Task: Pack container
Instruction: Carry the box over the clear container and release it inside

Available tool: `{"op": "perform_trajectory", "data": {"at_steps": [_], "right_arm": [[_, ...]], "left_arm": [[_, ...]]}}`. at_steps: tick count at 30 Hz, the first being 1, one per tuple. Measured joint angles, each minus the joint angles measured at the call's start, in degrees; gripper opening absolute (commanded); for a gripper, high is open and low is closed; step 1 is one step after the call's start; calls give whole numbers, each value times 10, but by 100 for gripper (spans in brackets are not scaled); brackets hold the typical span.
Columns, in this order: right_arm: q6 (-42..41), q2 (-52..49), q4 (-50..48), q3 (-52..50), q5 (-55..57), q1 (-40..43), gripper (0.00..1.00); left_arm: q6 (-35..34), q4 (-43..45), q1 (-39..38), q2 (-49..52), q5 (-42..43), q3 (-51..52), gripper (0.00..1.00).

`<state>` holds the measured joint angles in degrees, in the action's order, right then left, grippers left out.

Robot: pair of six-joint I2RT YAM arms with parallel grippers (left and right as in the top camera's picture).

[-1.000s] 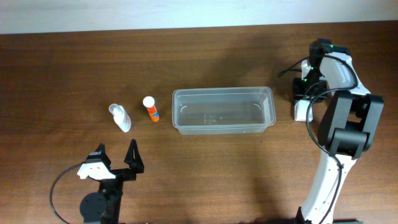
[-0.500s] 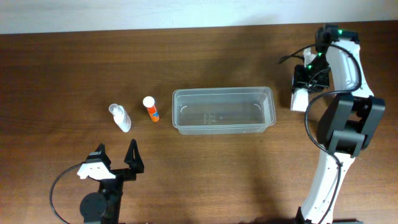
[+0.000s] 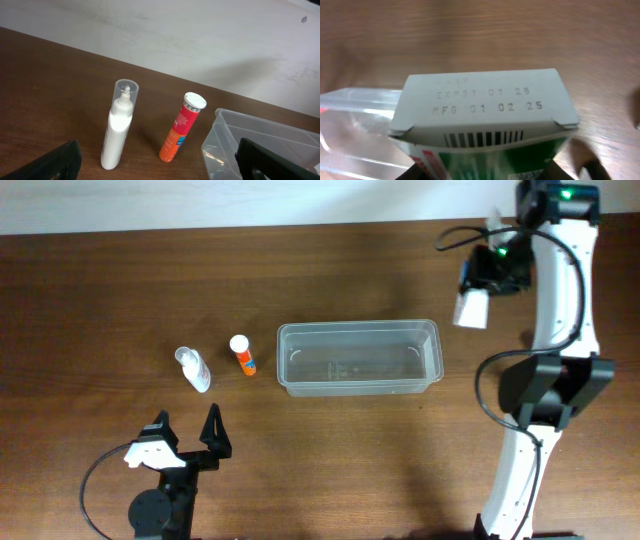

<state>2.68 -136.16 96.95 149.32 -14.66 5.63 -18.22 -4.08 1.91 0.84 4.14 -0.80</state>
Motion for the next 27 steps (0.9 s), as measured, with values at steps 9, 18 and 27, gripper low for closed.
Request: {"op": "perform_trajectory", "data": {"at_steps": [9,18,27], "right_arm": [[-2,10,0,4,13,-171,41],[-1,12,0,-14,82,-313,41],[72,14,0,-119,158,-358,41]], "left_arm": [[0,0,0,0,0,0,99],[0,0,0,0,0,0,99],[0,0,0,0,0,0,99]]}}
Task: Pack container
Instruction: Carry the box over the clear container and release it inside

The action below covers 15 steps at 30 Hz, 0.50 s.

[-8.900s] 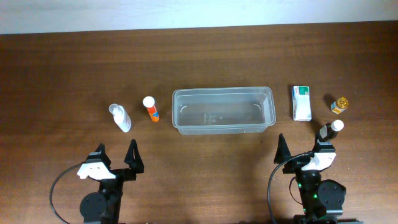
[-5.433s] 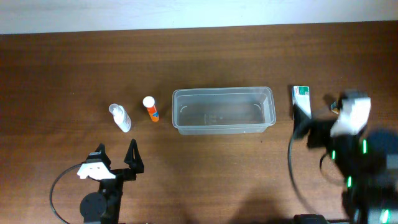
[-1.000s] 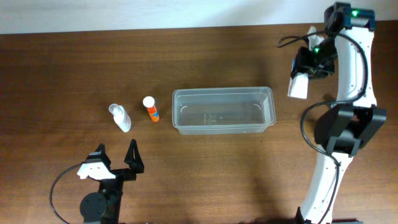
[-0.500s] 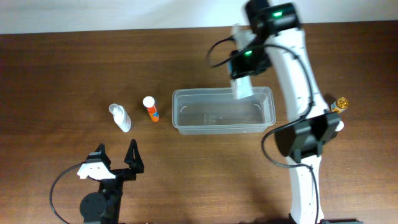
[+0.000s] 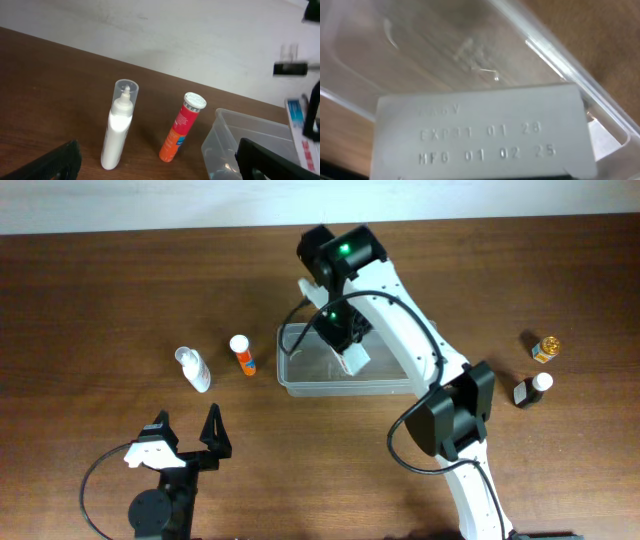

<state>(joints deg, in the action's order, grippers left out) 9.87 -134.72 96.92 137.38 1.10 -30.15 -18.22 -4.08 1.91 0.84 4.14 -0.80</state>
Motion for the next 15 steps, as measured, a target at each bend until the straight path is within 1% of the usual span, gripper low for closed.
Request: {"op": "perform_trajectory", "data": {"at_steps": [6,15], "right_arm": [[44,0,-18,-54,11,5,41],[108,0,-41,-60,-29,5,41]], "left_arm": [[0,0,0,0,0,0,99],[0,0,0,0,0,0,99]]}}
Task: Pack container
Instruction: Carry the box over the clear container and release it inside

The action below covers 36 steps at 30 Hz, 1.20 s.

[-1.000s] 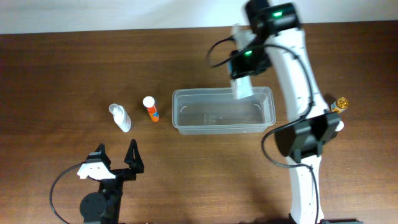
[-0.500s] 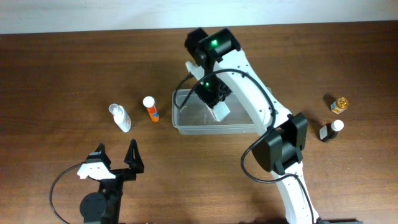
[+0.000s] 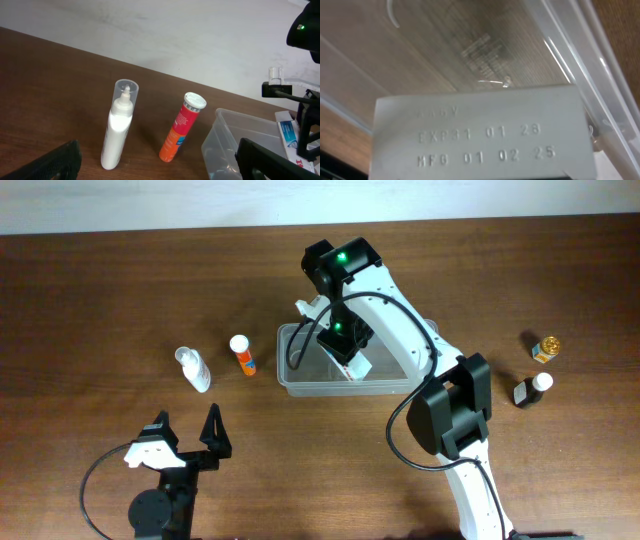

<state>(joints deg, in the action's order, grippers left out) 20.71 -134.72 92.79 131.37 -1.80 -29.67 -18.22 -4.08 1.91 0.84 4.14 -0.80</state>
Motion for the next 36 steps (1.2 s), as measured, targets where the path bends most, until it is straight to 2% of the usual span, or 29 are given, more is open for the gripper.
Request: {"op": "perform_trajectory", "data": {"at_steps": [9,11,14,26,29,33,35,36], "right_arm": [[100,0,0,0,-30,0,42],[115,0,0,0,-35,0,49],[137,0,0,0,-38,0,49],[155,0,-16,0,-41,-10,49],[130,0,-16,1,-31,-15,51],[43,0,1,41,27,-13,52],[-5,0,26,81,63,-9,55],[-33,2,38,104,84,-4,60]], "left_arm": [[0,0,0,0,0,0,99],[0,0,0,0,0,0,99],[0,0,0,0,0,0,99],[0,0,0,0,0,0,99],[0,0,0,0,0,0,99],[0,0,0,0,0,0,99],[0,0,0,0,0,0,99],[0,0,0,0,0,0,99]]}}
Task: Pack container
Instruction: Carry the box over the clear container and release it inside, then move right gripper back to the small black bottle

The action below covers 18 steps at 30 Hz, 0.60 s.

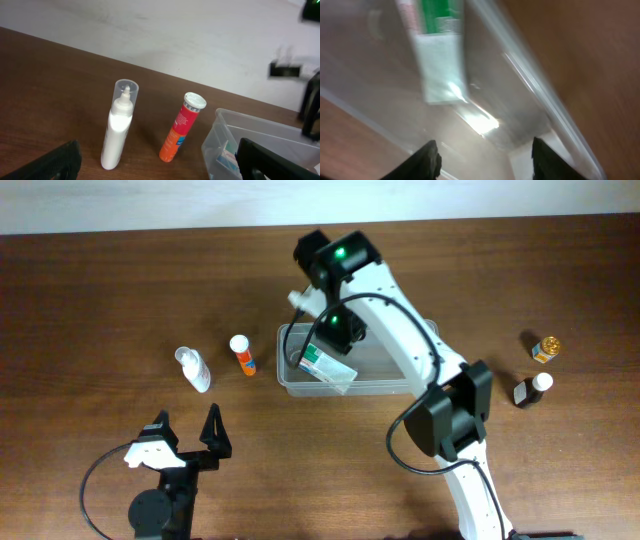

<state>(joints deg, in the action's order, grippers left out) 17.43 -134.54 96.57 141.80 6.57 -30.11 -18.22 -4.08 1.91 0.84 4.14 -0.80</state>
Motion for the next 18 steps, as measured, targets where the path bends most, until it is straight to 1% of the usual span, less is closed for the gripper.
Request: {"op": "perform_trajectory", "data": {"at_steps": [4,6,9,11,12,13,14,18], "right_arm": [[-94,35,4,43,64,32,64],[-137,72,4,46,76,66,70],[-171,127,4,44,67,121,77],[-185,174,3,30,52,165,83],[-191,194,2,19,47,184,93],[-196,227,1,-7,37,210,99],[-200,259,4,-38,32,236,99],[-221,335,4,-134,17,325,98]], "left_arm": [[0,0,0,0,0,0,100],[0,0,0,0,0,0,99],[0,0,0,0,0,0,99],[0,0,0,0,0,0,99],[0,0,0,0,0,0,99],[0,0,0,0,0,0,99],[0,0,0,0,0,0,100],[0,0,0,0,0,0,99]]}}
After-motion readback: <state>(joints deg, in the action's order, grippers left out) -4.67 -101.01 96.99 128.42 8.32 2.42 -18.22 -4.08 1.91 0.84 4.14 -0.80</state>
